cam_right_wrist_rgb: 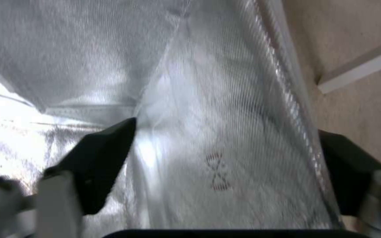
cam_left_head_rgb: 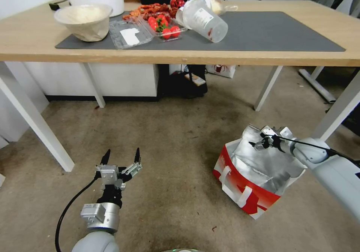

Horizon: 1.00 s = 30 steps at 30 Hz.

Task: Pick up the food delivery bag from the floor and place it on the table.

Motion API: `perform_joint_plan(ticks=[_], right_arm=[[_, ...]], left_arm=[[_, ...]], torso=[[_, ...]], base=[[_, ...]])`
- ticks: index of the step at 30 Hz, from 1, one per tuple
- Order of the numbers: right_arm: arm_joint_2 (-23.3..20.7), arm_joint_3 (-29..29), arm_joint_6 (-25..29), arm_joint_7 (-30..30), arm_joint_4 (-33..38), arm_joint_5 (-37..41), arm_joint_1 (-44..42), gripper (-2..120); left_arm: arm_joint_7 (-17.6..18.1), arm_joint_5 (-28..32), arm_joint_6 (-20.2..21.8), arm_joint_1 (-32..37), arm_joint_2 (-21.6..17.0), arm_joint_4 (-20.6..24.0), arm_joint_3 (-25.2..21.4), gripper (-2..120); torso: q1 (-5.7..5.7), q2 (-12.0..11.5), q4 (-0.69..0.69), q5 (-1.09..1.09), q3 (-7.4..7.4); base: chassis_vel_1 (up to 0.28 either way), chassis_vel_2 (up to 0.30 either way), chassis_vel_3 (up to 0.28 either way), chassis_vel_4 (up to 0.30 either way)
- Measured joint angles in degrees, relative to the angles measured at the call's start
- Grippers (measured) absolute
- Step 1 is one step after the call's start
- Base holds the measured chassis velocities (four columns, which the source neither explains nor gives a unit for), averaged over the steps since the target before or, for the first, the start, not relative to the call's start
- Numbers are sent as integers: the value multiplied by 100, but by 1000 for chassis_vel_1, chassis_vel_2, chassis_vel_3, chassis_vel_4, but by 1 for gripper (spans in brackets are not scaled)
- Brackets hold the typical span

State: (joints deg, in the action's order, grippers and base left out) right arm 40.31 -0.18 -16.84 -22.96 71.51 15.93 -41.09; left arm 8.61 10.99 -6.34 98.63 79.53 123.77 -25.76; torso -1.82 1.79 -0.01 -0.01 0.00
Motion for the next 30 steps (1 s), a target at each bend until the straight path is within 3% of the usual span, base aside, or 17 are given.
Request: perform_joint_plan(ticks=[7, 8, 16, 20, 24, 30], right_arm=[[-32, -11, -48, -44, -38, 65, -14, 60], [-48, -10, -35, -75, -54, 65, -19, 52], [-80, -1, -1, -202, -21, 85, -80, 30], [-105, 9, 31, -277, -7, 87, -93, 10], [-119, 7, 80, -300, -7, 106, -88, 0], [-158, 32, 245, -411, 40, 218, -128, 0]], left_arm=[[33, -16, -17, 12, 9, -2, 6, 100], [39, -17, -18, 10, 9, 0, 4, 100], [52, -17, -23, 22, 7, 8, -6, 100], [87, -17, -39, 30, -6, 26, -13, 100], [98, -12, -44, 33, -17, 32, -18, 100], [122, -11, -47, 31, -31, 35, -19, 100]], torso=[[0, 0, 2, 0, 0], [0, 0, 1, 0, 0], [0, 0, 1, 1, 0], [0, 0, 1, 1, 0], [0, 0, 0, 1, 0], [0, 1, 2, 0, 0]], base=[[0, 0, 0, 0], [0, 0, 0, 0], [0, 0, 0, 0], [0, 0, 0, 0], [0, 0, 0, 0], [0, 0, 0, 0]])
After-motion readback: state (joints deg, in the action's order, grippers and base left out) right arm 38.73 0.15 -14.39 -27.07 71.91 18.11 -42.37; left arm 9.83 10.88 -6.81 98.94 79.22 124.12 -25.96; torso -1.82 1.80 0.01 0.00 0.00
